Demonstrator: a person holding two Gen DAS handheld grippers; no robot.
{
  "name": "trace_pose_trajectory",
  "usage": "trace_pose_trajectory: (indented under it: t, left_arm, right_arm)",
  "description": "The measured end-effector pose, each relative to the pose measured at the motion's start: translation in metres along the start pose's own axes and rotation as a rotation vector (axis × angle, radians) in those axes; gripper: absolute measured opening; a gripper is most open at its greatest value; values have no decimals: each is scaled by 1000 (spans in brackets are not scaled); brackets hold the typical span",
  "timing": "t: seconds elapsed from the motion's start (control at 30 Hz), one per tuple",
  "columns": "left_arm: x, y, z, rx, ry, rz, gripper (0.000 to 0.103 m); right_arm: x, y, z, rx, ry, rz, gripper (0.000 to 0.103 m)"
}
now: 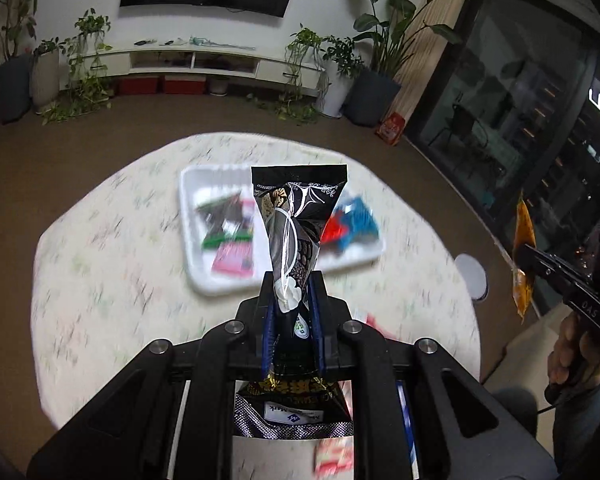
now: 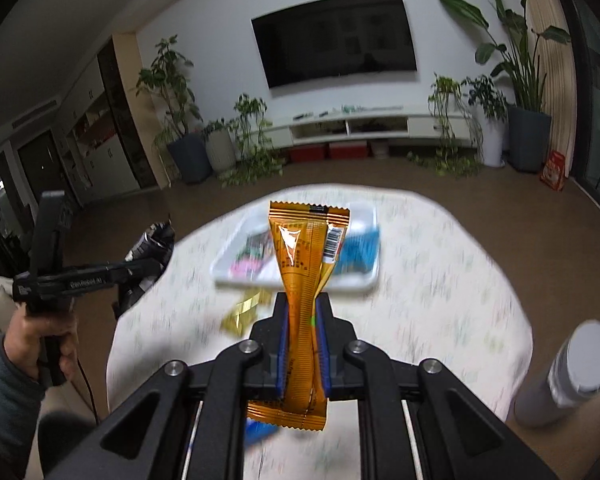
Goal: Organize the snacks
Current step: 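Carry both packets over the white tray and open both tools to drop them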
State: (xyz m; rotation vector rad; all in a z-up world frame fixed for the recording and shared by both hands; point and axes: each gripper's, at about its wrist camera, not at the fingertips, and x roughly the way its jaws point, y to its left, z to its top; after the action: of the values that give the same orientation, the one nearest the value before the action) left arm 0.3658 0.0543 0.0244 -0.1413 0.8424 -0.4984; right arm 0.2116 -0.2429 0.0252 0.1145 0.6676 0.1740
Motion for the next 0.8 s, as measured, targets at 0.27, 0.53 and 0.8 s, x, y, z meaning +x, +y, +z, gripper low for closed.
trace_pose_trajectory:
  t: [0.27, 0.53, 0.8]
  left_arm:
    - [79, 0, 66, -42, 89, -16, 13]
    - [153, 19, 74, -105, 151, -8, 14]
    - [196, 37, 52, -141, 185, 8, 14]
  right_arm:
    - [82, -20, 92, 30, 58, 58, 14]
    - [200, -51, 113, 95, 213, 40, 14]
    - [261, -60, 90, 121, 320, 17, 14]
